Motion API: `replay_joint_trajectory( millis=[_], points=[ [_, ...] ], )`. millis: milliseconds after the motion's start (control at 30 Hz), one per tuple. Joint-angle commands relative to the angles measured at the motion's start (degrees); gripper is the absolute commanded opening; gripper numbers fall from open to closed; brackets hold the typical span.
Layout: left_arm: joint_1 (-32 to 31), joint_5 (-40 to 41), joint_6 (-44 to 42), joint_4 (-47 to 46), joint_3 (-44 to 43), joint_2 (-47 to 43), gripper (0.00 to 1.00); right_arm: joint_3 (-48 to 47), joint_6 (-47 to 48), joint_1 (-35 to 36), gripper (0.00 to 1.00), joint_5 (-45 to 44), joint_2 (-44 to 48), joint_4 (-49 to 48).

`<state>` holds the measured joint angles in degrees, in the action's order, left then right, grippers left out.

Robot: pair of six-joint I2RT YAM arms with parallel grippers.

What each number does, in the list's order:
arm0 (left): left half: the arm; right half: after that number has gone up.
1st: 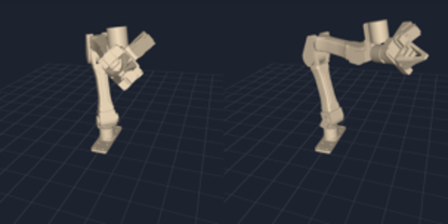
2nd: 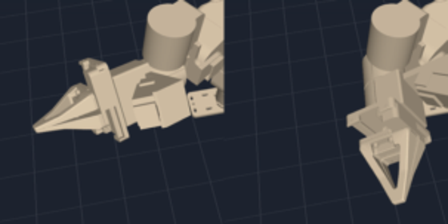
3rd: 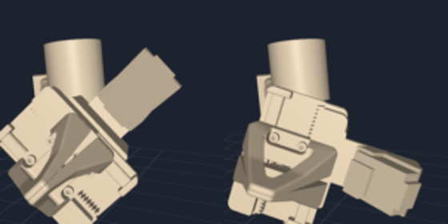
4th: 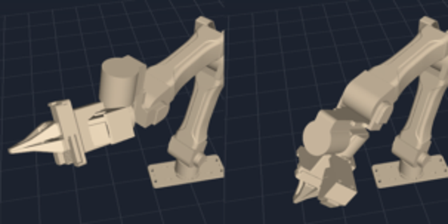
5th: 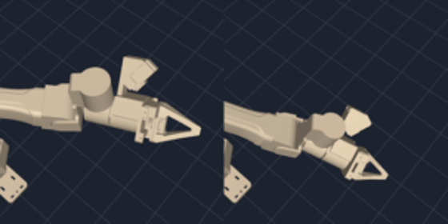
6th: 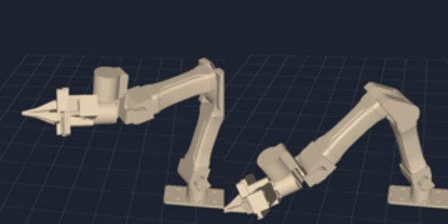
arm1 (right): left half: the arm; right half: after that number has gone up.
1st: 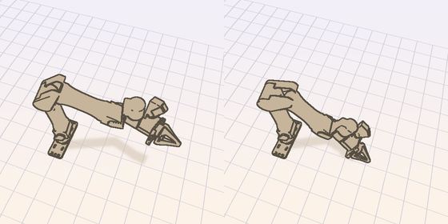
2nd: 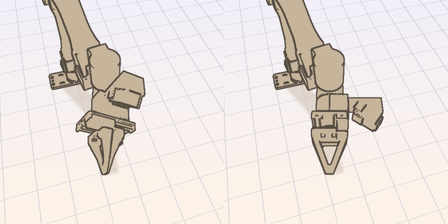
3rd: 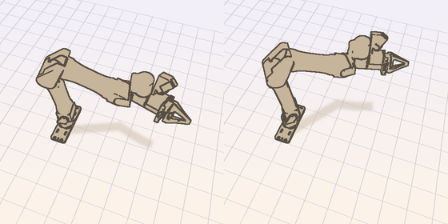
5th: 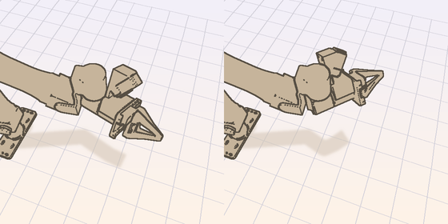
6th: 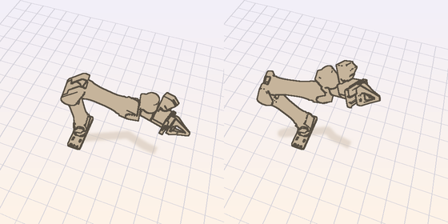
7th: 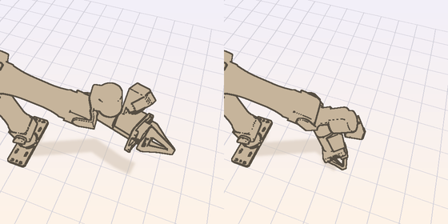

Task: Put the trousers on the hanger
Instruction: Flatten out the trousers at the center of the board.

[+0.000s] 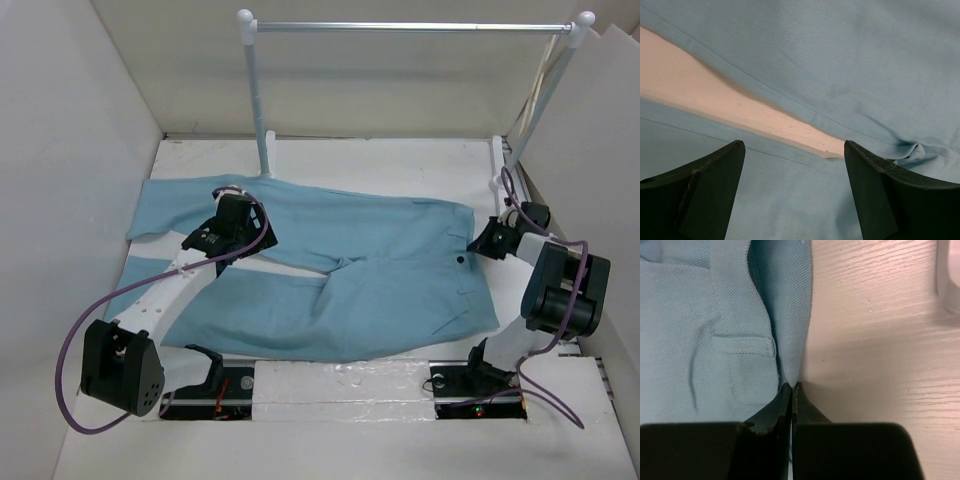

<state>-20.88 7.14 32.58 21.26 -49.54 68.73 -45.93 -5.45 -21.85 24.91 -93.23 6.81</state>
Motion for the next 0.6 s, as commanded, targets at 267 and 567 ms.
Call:
replay_joint_trajectory(
  millis=[267,567],
  points=[
    [-0.2,5.4,-0.2,0.0,-0.6,3.2,0.8,-8.6,-2.6,-8.3,0.0,-2.8,8.2,1.9],
    [2.3,9.6,2.8,1.3,-1.8,5.6,0.87,-17.2,-1.1,-13.5,0.07,-12.0,5.2,9.9]
  ],
)
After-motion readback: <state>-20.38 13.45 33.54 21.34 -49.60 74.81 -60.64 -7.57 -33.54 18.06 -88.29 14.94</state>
